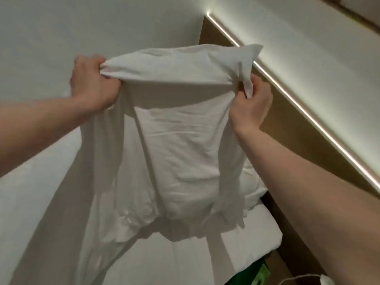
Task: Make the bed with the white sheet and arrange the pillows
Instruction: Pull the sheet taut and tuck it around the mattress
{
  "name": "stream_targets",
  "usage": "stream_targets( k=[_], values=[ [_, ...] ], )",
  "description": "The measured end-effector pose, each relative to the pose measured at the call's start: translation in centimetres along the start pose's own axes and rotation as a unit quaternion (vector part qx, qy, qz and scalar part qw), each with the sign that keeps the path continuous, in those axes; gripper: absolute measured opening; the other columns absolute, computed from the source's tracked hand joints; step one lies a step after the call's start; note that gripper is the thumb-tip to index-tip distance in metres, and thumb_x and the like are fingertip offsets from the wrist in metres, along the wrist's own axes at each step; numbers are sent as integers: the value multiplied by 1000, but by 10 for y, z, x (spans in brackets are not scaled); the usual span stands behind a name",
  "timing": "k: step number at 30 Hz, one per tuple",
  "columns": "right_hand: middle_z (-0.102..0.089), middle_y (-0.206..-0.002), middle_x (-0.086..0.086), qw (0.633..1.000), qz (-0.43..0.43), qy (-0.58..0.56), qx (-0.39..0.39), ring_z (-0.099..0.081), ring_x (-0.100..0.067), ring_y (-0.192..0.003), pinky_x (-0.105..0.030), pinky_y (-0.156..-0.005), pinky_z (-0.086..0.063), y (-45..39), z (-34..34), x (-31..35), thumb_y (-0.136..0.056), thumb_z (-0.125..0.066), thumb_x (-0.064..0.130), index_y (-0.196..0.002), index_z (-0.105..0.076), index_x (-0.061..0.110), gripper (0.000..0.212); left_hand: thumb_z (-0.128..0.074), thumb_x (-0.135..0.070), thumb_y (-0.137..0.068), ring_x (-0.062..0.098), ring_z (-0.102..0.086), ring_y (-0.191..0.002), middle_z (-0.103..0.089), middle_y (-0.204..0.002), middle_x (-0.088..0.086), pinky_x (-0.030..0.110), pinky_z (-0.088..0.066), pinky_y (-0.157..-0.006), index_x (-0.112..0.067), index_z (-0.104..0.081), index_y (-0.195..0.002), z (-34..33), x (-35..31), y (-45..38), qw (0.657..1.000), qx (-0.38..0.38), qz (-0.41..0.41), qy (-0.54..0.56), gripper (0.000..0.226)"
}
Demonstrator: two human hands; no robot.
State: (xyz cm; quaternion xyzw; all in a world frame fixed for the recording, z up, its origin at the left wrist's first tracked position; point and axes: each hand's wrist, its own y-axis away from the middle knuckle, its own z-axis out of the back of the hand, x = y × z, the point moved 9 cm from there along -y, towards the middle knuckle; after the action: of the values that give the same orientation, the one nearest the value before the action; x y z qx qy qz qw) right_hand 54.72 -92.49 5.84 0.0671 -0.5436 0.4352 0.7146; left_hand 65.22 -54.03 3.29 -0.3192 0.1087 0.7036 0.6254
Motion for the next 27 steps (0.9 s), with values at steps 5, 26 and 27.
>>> stream_targets(
  k=[5,26,27],
  values=[
    [-44,-157,-6,971,-23,161,177,-41,-28,-145,-37,-120,-32,-65,-93,17,-93,-63,29,-160,-31,26,75,-75,-34,-82,42,-50,-126,-28,-149,20,45,-40,-110,-12,-37,-146,-29,-2,-45,989,118,61,-71,78],
    [-34,-161,-17,881,153,287,342,-33,-38,-146,-55,-121,-29,225,-77,-90,-93,-69,28,-154,-40,12,69,-65,-43,-88,12,-53,-123,-36,-149,-4,24,-41,-100,-28,-51,-140,31,391,383,876,385,243,-162,56],
    [-37,-159,-16,876,164,259,373,-37,-37,-143,-52,-119,-32,262,-89,-76,-91,-72,24,-152,-42,12,70,-66,-41,-87,12,-54,-121,-37,-148,-4,23,-41,-99,-28,-51,-139,45,404,400,872,384,260,-160,56]
  ],
)
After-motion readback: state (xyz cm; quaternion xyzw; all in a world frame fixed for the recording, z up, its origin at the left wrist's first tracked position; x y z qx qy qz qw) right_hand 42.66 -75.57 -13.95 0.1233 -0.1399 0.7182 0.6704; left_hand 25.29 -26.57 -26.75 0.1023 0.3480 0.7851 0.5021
